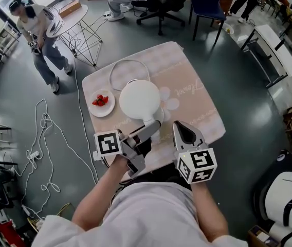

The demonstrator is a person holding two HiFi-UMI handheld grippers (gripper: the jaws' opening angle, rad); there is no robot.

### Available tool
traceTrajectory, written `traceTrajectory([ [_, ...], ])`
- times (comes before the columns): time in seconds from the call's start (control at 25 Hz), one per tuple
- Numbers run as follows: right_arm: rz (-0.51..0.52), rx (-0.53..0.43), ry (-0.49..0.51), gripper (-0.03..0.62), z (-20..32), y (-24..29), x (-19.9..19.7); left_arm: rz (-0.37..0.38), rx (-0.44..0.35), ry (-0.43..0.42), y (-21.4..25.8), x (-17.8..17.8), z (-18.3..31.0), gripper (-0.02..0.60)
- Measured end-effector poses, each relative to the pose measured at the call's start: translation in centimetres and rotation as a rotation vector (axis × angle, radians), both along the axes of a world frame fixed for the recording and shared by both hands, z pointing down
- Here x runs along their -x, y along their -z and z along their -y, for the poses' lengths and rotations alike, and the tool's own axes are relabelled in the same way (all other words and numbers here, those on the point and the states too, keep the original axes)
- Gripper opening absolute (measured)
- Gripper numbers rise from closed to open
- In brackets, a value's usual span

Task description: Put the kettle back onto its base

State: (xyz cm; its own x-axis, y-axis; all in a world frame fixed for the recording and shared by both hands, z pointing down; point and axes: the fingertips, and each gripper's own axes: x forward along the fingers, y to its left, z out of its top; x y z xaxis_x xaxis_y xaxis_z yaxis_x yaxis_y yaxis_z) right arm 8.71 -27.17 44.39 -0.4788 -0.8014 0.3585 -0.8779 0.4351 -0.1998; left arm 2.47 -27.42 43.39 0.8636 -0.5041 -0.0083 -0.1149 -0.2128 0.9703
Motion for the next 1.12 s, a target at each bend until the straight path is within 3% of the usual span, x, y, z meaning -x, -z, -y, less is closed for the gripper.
traceTrajectory([
  [1.12,0.002,0.02,0.005,0.006,0.5,-0.62,0.13,0.011,0.025,-0.019,-0.66,-0.93,0.03,0.219],
])
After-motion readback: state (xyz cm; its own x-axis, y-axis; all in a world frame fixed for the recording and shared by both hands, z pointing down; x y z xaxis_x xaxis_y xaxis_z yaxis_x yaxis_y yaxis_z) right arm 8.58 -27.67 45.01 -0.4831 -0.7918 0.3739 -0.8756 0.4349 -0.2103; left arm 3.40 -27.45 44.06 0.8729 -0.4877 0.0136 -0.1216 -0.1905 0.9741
